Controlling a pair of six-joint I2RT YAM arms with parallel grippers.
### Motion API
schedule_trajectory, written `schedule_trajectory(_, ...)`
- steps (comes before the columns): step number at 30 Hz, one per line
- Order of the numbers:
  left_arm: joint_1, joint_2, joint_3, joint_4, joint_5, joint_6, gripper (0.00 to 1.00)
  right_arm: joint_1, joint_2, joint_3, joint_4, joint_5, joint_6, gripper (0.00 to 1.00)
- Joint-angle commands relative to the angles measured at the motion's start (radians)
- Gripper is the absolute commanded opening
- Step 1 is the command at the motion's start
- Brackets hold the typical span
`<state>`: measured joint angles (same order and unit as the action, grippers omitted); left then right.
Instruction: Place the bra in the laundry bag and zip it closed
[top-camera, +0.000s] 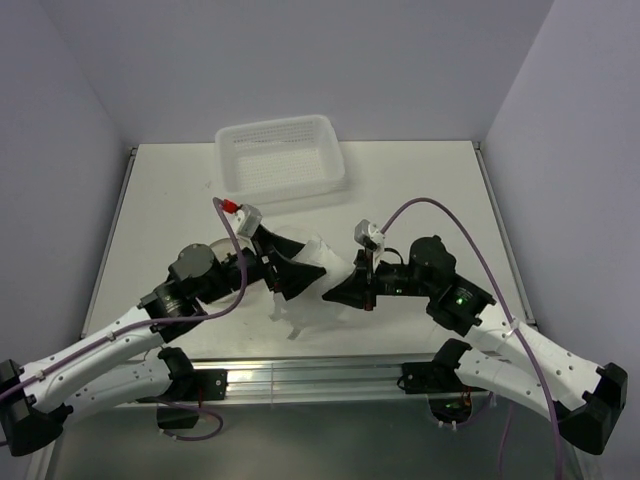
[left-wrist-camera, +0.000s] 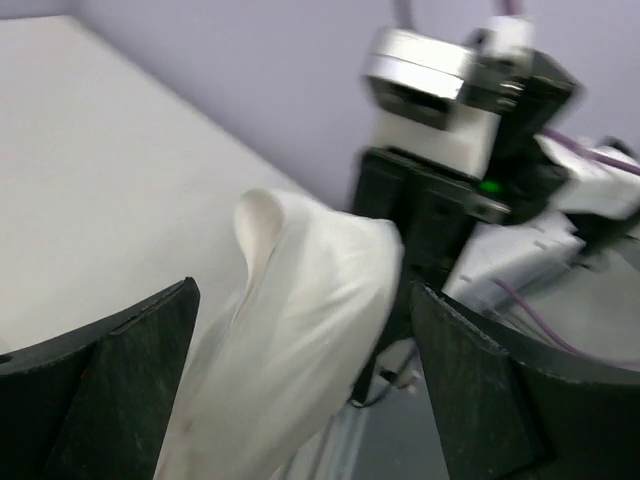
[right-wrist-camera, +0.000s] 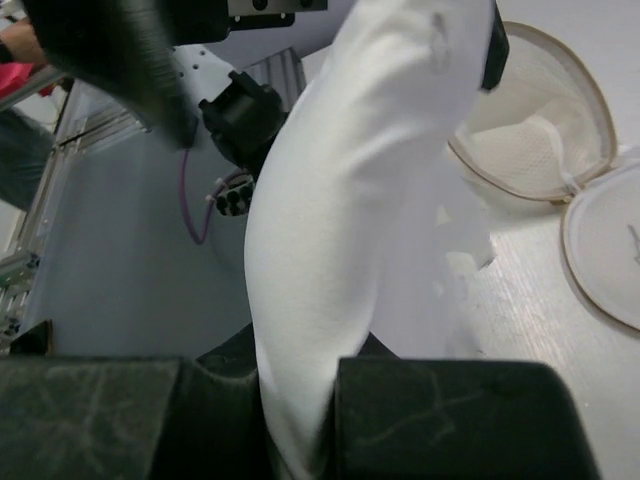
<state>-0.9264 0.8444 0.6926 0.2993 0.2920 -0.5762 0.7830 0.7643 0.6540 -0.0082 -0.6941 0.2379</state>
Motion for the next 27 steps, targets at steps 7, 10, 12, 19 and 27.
schedule_trajectory(7,0.038,-0.012,0.113,-0.771,-0.916,-0.198,0.79,0.002,0.000,0.065,0.016,0.307,0.054,0.00)
schedule_trajectory(10,0.095,0.050,0.122,-0.876,-1.065,-0.296,0.79,0.002,0.010,0.058,0.040,0.376,0.100,0.00)
schedule_trajectory(12,0.147,0.059,0.081,-0.894,-1.108,-0.329,0.79,0.002,0.020,0.035,0.109,0.393,0.144,0.00)
schedule_trajectory(19,0.268,0.025,0.012,-0.933,-1.171,-0.396,0.79,0.002,0.111,0.056,0.264,0.398,0.207,0.00)
schedule_trajectory(27,0.359,0.025,-0.067,-0.783,-1.062,-0.326,0.72,0.018,0.187,0.070,0.364,0.370,0.251,0.00)
